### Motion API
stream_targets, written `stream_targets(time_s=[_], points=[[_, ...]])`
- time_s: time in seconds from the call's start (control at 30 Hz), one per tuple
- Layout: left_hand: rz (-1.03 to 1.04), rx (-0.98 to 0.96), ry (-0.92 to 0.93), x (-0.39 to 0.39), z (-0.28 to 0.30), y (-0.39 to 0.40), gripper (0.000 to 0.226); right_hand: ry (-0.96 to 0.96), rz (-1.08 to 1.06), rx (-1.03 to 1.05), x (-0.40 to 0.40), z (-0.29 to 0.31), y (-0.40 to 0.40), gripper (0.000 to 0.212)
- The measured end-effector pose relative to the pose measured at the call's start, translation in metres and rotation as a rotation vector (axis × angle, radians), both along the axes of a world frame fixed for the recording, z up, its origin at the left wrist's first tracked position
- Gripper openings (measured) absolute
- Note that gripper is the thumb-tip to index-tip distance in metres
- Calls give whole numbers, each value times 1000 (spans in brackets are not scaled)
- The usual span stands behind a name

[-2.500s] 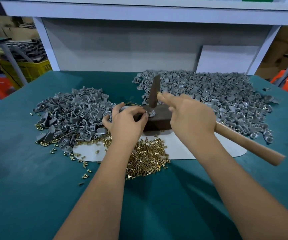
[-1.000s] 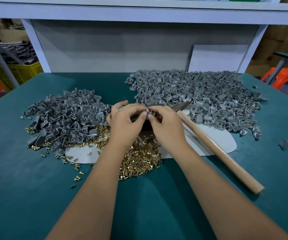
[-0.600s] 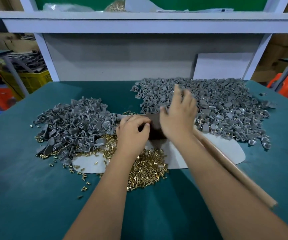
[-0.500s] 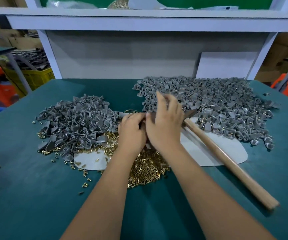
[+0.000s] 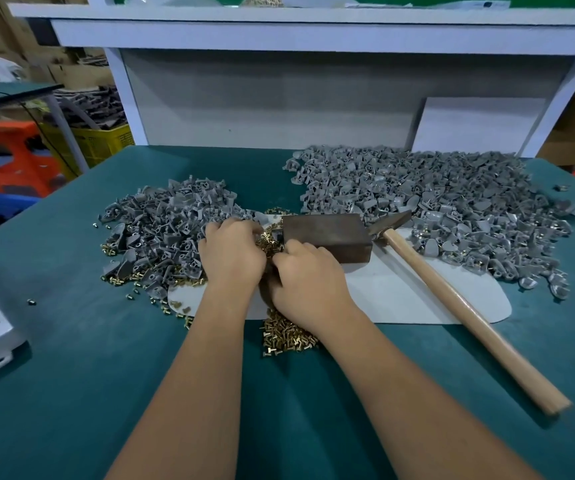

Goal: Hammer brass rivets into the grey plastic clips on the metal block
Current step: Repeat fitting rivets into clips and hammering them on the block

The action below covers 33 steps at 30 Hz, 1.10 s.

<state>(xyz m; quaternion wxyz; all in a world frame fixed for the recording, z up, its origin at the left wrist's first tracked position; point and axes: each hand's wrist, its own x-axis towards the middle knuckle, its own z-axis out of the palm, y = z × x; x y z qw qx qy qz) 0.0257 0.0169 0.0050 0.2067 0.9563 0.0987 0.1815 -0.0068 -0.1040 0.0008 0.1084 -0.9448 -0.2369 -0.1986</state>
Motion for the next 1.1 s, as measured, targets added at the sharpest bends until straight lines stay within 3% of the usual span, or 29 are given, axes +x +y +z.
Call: stream_targets(time_s=[0.17,0.47,0.67,0.8,0.9,1.1], points=[[7,-17,-29,3,-4,2,39,-6,23,24,1,-1,0,26],[17,12,-30,5,-4,2,34,56,68,59,1,1,-1,7],[22,-52,-127,3,-1,1,30,47,74,217,0,2,-1,6],[-23,-154,-265,1,2,1,30,25,85,333,1,5,-4,4],[-103,-338,-365,0,4,-3,28,-7,54,434,5,7,-7,4],[-245,-620,-371,1,7,-18,25,-66,-73,678,14,11,-22,10]])
